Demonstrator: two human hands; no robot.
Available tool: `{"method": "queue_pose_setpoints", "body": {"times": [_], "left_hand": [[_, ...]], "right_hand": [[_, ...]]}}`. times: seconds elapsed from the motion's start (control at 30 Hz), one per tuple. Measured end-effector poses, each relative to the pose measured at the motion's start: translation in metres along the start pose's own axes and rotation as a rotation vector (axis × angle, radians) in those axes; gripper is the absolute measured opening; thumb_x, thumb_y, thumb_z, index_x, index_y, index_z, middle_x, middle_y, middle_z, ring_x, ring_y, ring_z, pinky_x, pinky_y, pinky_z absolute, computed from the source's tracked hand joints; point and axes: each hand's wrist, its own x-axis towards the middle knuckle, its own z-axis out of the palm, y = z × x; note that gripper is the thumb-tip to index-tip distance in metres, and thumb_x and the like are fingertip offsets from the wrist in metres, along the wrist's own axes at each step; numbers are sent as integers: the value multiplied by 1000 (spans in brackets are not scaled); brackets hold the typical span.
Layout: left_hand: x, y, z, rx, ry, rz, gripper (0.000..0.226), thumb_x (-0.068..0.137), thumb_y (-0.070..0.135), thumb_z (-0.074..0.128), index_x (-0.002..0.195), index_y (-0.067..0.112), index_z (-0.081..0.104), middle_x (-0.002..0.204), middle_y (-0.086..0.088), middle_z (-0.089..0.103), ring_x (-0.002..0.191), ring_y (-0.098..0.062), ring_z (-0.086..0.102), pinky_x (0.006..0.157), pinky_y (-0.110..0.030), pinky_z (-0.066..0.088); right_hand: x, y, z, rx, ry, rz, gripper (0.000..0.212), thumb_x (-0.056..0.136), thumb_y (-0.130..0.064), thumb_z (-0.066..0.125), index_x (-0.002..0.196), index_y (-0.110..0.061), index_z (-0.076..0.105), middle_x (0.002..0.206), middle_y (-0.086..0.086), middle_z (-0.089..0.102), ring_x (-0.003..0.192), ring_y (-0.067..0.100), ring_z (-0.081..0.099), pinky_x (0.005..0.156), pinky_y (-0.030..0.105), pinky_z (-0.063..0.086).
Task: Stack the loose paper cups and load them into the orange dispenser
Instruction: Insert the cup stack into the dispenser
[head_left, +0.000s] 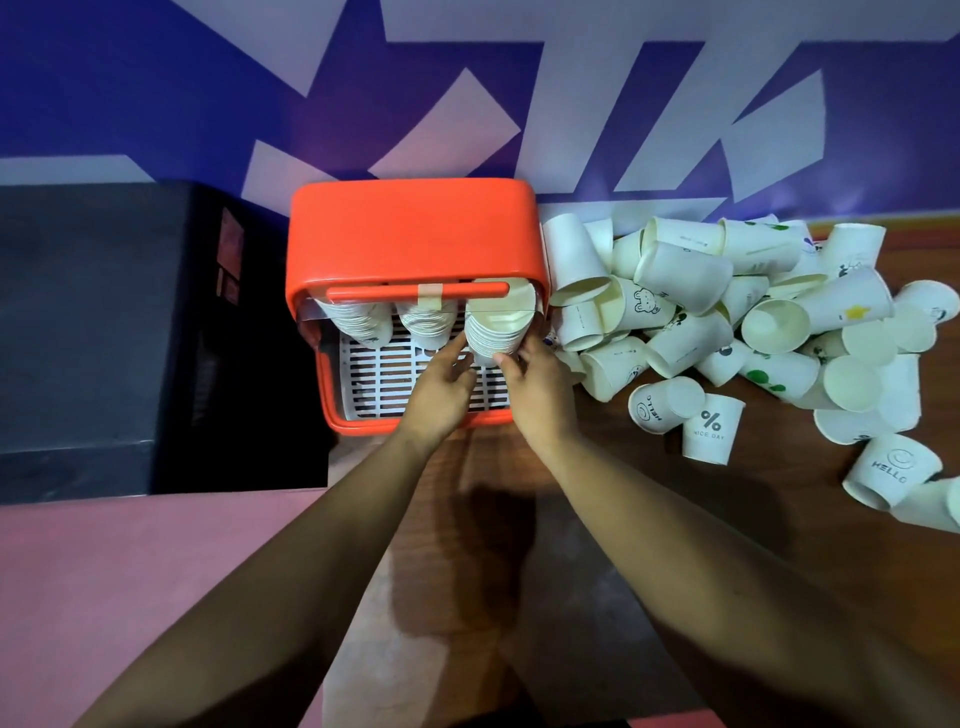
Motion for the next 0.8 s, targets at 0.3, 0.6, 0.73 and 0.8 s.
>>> {"method": "queue_pose_setpoints", "body": {"times": [0.3, 0.6, 0.73, 0.8], "left_hand": [[17, -4, -1, 148, 30, -12, 72, 80, 8, 43, 151, 18, 41, 154, -1, 44, 142, -14, 39, 120, -38, 30], [24, 2, 3, 157, 42, -73, 64, 89, 10, 46, 152, 17, 37, 155, -5, 40, 139, -23, 44, 116, -43, 36], [21, 4, 1, 163, 32, -18, 56, 94, 1, 45, 148, 18, 43, 145, -10, 51, 110, -35, 58, 91, -41, 49], [15, 1, -2, 165, 50, -47, 52, 96, 5, 48, 146, 15, 45, 144, -9, 53, 118, -34, 58, 98, -42, 48]], "right_hand": [[11, -12, 3, -280, 112, -23, 32, 97, -28, 55, 123, -11, 56, 105, 14, 69, 97, 36, 64, 74, 41, 51], [16, -21, 4, -318, 79, 20, 36, 98, -29, 53, 126, -7, 53, 104, 20, 68, 98, 39, 64, 72, 39, 47], [13, -22, -4, -327, 16, -19, 40, 95, -17, 52, 134, -6, 49, 107, 21, 66, 100, 39, 61, 74, 41, 49], [8, -20, -14, -318, -29, -90, 38, 92, -13, 50, 130, -6, 54, 108, 17, 67, 101, 36, 62, 78, 39, 51]]}}
